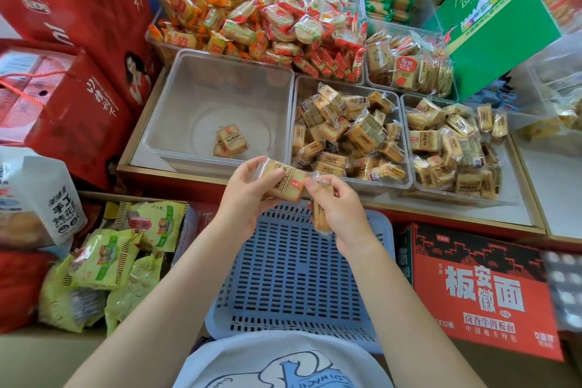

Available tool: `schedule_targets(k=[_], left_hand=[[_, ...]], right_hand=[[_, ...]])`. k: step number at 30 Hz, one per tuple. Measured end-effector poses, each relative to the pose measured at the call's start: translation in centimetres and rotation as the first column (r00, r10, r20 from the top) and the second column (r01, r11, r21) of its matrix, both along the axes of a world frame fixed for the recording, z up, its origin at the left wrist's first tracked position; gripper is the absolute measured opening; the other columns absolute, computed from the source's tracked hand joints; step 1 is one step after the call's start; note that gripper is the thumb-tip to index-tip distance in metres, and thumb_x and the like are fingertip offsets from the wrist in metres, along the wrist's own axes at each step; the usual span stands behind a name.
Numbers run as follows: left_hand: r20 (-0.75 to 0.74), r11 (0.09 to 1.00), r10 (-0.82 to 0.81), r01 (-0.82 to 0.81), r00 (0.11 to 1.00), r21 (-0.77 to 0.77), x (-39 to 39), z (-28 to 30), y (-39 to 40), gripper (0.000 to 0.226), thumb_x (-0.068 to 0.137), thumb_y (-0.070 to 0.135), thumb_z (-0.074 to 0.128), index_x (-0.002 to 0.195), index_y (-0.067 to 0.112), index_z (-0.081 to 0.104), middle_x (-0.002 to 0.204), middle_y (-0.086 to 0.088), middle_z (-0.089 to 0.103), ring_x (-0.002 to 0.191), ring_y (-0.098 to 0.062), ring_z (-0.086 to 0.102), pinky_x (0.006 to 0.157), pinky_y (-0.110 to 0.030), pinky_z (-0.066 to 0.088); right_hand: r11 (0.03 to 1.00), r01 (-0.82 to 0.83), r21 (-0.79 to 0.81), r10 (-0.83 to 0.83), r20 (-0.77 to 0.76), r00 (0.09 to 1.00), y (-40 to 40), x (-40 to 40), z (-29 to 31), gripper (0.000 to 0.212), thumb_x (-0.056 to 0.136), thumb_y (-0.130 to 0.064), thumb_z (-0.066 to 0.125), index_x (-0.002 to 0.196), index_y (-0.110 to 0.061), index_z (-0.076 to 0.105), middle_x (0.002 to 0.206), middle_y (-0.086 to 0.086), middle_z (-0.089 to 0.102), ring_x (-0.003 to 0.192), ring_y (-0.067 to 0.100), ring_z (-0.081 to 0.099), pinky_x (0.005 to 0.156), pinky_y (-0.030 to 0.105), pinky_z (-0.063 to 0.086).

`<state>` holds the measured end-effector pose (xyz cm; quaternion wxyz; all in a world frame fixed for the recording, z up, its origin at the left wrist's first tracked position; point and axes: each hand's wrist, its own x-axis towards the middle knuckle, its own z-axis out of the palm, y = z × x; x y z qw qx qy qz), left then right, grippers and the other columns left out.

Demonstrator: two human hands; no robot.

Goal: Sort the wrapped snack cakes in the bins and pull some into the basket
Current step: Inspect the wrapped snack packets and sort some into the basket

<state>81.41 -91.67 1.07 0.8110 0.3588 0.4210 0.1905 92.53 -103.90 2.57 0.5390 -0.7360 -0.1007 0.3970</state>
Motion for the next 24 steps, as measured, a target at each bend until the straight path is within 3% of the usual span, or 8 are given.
schedule_targets(k=[3,6,10,13,16,18,21,24], left_hand=[[0.001,0.999,-0.042,0.042,0.999,-0.009,-0.2,-0.1,0.0,0.056,0.086,0.011,0.077,0.135,0.023,0.053,0.116,-0.016,0.073,0.098,-0.027,0.076,0.071,-0.032,0.063],[-0.041,0.971,-0.227,0.229,0.973,0.069,-0.2,0.4,0.2,0.048,0.086,0.008,0.078,0.129,0.021,0.061,0.116,-0.016,0.073,0.096,-0.027,0.077,0.075,-0.037,0.064],[-0.193,0.742,-0.603,0.633,0.774,0.221,-0.5,1.3,1.4,0.04,0.086,0.012,0.079,0.122,0.024,0.066,0.107,-0.006,0.077,0.096,-0.021,0.076,0.08,-0.034,0.062],[-0.276,0.638,-0.669,0.723,0.69,0.265,-0.3,1.5,1.1,0.032,0.089,0.027,0.078,0.119,0.021,0.067,0.104,-0.002,0.078,0.095,-0.019,0.076,0.078,-0.031,0.06],[-0.31,0.774,-0.501,0.579,0.808,0.258,0.1,0.7,0.8,0.029,0.09,0.032,0.076,0.115,0.02,0.067,0.104,-0.004,0.078,0.092,-0.02,0.076,0.079,-0.036,0.063],[-0.305,0.884,-0.34,0.413,0.89,0.218,0.0,0.1,0.9,0.03,0.09,0.028,0.077,0.115,0.018,0.064,0.109,-0.008,0.075,0.093,-0.021,0.076,0.081,-0.041,0.064],[-0.302,0.91,-0.311,0.375,0.901,0.18,-0.2,-0.3,0.7,0.037,0.091,0.028,0.075,0.122,0.016,0.057,0.114,-0.007,0.072,0.097,-0.022,0.075,0.081,-0.038,0.063],[-0.201,0.919,-0.367,0.387,0.908,0.072,0.0,-0.2,0.0,0.051,0.091,0.04,0.075,0.129,0.013,0.055,0.116,-0.009,0.074,0.1,-0.025,0.076,0.089,-0.045,0.062]], right_hand=[[0.999,0.042,-0.027,-0.041,0.017,0.999,0.0,0.2,0.0,0.019,0.094,-0.034,0.072,0.104,-0.018,0.071,0.107,0.006,0.073,0.103,0.023,0.068,0.092,0.039,0.057],[0.995,0.094,-0.023,-0.093,0.05,0.994,0.0,0.6,0.5,0.012,0.096,-0.024,0.069,0.086,-0.017,0.068,0.089,0.004,0.068,0.086,0.016,0.063,0.072,0.025,0.052],[0.999,0.028,0.042,-0.031,0.076,0.997,-0.1,1.4,1.7,0.017,0.094,-0.015,0.068,0.078,-0.015,0.063,0.079,0.007,0.063,0.075,0.018,0.06,0.067,0.028,0.051],[0.998,-0.053,0.016,0.052,0.086,0.995,0.0,1.5,2.3,0.012,0.093,-0.017,0.07,0.085,-0.012,0.065,0.083,0.009,0.065,0.079,0.021,0.062,0.073,0.034,0.055],[1.0,0.026,0.004,-0.026,0.072,0.997,0.2,1.5,2.0,0.024,0.091,-0.026,0.076,0.108,-0.016,0.063,0.104,0.008,0.07,0.09,0.025,0.07,0.087,0.048,0.061],[0.991,0.134,0.009,-0.134,0.003,0.991,0.3,1.4,2.0,0.047,0.088,-0.027,0.08,0.123,-0.02,0.048,0.115,0.012,0.065,0.087,0.024,0.072,0.082,0.046,0.063],[0.978,0.206,0.046,-0.2,-0.112,0.973,0.4,1.2,2.3,0.053,0.089,-0.025,0.078,0.124,-0.014,0.039,0.11,0.015,0.065,0.074,0.022,0.07,0.077,0.044,0.061],[0.983,0.161,0.089,-0.148,-0.137,0.98,0.6,0.8,2.3,0.039,0.092,-0.026,0.075,0.12,-0.005,0.058,0.105,0.022,0.072,0.087,0.034,0.074,0.087,0.056,0.06]])
